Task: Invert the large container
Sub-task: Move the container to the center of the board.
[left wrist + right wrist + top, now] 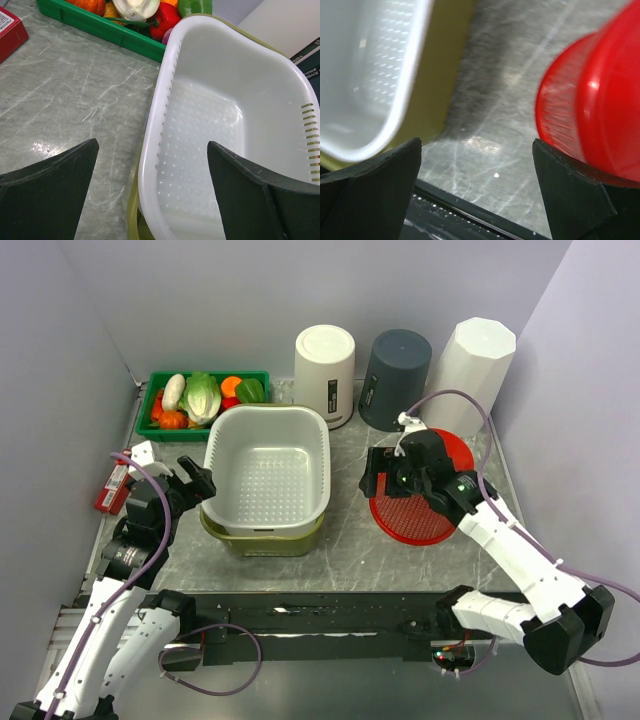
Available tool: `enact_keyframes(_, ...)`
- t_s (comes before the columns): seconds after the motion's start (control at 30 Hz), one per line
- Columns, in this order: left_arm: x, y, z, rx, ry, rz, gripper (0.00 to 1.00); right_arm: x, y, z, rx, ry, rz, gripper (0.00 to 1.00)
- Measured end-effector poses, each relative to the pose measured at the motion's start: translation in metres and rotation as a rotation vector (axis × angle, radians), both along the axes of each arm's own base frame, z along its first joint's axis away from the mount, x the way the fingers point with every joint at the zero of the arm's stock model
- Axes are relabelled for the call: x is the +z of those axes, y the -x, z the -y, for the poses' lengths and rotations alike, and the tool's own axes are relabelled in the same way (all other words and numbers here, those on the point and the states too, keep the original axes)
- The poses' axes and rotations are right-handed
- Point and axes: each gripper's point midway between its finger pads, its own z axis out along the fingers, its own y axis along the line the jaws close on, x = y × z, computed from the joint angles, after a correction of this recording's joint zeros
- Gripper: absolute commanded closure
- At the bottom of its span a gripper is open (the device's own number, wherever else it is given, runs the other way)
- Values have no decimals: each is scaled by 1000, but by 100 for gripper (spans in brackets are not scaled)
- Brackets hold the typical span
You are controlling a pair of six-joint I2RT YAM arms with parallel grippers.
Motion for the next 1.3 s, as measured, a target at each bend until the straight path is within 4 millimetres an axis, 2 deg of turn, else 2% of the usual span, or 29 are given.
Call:
enact_keyframes(0.3, -1, -1, 0, 0, -2, -6, 4, -21, -9, 41, -183, 174, -22, 0)
enact_keyframes(0.53, -1, -1, 0, 0, -2, -6, 4, -12, -23, 69, -297, 241, 28, 0)
enact_keyframes(0.67, -1, -1, 0, 0, -1, -6, 4, -4, -38, 95, -390, 269, 19, 0)
enact_keyframes(0.73, -1, -1, 0, 0, -2, -6, 4, -6, -46, 108, -436, 279, 5, 0)
enact_keyframes(0.87, -1, -1, 0, 0, -1, -6, 4, -13, -49, 126, -485, 288, -34, 0)
enact_keyframes(1.03, -1, -1, 0, 0, -2, -6, 4, -15, -52, 130, -478, 279, -43, 0)
enact_keyframes(1.3, -1, -1, 0, 0, -2, -6, 4, -9, -54, 99, -348, 134, 3, 1)
